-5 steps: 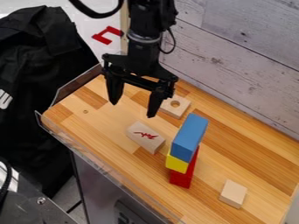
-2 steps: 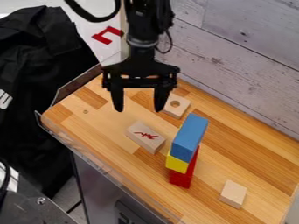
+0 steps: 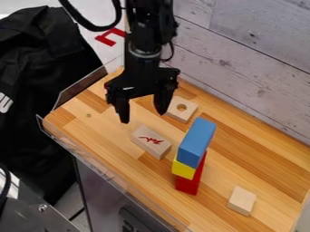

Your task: Move block to the top of blue rectangle on tower to left of table

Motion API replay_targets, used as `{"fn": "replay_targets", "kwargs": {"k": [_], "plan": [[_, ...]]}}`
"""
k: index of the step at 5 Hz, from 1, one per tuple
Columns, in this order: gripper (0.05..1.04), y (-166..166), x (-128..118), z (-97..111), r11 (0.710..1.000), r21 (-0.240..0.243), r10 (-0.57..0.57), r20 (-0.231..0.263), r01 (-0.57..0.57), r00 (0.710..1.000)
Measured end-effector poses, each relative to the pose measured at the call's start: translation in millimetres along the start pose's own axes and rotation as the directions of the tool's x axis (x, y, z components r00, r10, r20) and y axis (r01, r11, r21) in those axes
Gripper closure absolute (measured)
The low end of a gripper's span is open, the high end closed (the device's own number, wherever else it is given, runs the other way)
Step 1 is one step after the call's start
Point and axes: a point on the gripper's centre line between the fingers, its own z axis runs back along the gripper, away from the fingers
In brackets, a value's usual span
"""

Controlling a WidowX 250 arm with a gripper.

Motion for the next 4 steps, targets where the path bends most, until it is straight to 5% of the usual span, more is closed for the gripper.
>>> {"fn": "replay_targets", "kwargs": {"k": [2,4], "plan": [[0.083,0,-7,-10,0.981,-0.050,0.186,-0.004,-0.186,0.983],[0.083,-2,-10,-17,0.964,-0.064,0.256,-0.027,-0.257,0.966]]}}
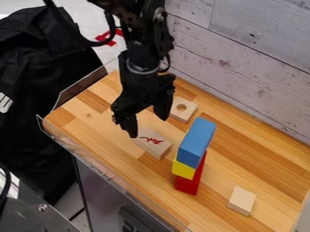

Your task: Move block to the top of blue rectangle on tower to left of table

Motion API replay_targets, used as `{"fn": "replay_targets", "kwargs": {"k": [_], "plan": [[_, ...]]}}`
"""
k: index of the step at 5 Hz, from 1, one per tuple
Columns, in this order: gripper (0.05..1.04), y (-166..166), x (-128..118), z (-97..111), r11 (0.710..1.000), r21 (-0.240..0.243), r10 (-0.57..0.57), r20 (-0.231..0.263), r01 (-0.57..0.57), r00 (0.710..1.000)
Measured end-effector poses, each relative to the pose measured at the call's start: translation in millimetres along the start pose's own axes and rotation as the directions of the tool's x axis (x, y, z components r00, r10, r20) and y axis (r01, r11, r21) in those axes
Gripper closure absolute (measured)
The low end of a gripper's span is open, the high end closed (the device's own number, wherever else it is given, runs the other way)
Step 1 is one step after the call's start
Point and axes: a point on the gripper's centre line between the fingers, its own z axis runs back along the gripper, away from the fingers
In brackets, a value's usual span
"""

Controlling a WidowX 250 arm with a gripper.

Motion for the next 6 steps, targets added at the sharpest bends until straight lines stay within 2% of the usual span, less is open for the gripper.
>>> {"fn": "replay_targets", "kwargs": {"k": [2,6], "plan": [[0.083,2,-4,-14,0.999,0.031,0.032,-0.029,-0.031,0.999],[0.083,-3,-8,-28,0.993,0.019,0.117,-0.059,-0.117,0.991]]}}
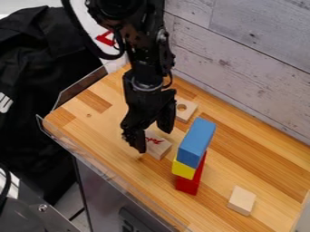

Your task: Move block to the top of blue rectangle on tower to left of table

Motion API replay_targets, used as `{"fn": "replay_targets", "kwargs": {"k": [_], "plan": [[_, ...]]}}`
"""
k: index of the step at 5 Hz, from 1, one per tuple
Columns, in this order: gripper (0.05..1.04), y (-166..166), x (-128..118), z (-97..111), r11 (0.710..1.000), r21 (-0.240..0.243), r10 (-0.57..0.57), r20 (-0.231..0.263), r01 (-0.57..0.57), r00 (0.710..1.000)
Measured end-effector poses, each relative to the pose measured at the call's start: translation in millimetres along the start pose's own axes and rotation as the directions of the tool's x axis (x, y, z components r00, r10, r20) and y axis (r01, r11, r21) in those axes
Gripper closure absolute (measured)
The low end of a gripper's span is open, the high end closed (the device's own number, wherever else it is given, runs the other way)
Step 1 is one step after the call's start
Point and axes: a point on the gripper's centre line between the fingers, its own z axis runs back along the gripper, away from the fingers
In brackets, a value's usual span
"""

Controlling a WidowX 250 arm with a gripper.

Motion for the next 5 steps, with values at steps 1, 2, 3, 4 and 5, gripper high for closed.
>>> {"fn": "replay_targets", "kwargs": {"k": [1,2,3,4,5], "plan": [[0.083,2,0,-8,1.000,0.020,0.008,-0.007,-0.008,1.000],[0.083,3,2,-13,0.999,0.034,0.018,-0.011,-0.018,1.000],[0.098,3,3,-17,0.998,0.052,0.023,-0.014,-0.022,1.000],[0.172,3,4,-19,0.998,0.049,0.027,-0.013,-0.027,1.000],[0.454,3,7,-19,0.999,0.045,-0.002,-0.012,0.002,1.000]]}}
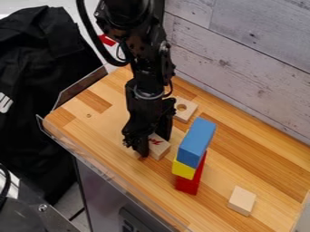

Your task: Move block to the top of blue rectangle on tower to left of table

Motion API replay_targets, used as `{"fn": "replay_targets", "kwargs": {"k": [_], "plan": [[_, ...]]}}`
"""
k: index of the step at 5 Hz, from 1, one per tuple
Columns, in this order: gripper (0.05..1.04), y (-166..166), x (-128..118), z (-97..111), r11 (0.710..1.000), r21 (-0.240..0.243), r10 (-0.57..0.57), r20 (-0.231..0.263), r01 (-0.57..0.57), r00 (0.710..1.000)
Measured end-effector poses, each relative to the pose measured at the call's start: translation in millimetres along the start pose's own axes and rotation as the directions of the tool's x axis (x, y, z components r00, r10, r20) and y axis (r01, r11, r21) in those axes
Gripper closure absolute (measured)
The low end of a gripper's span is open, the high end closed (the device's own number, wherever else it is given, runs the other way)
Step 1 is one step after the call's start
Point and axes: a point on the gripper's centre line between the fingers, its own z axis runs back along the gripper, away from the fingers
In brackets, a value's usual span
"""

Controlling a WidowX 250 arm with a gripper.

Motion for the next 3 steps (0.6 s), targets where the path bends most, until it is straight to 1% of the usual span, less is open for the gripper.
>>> {"fn": "replay_targets", "kwargs": {"k": [1,2,3], "plan": [[0.528,0,4,9,0.997,-0.020,-0.072,-0.013,0.072,0.997],[0.529,1,10,39,0.971,-0.091,-0.225,-0.038,0.221,0.974],[0.529,3,13,79,0.899,-0.094,-0.429,0.000,0.428,0.903]]}}
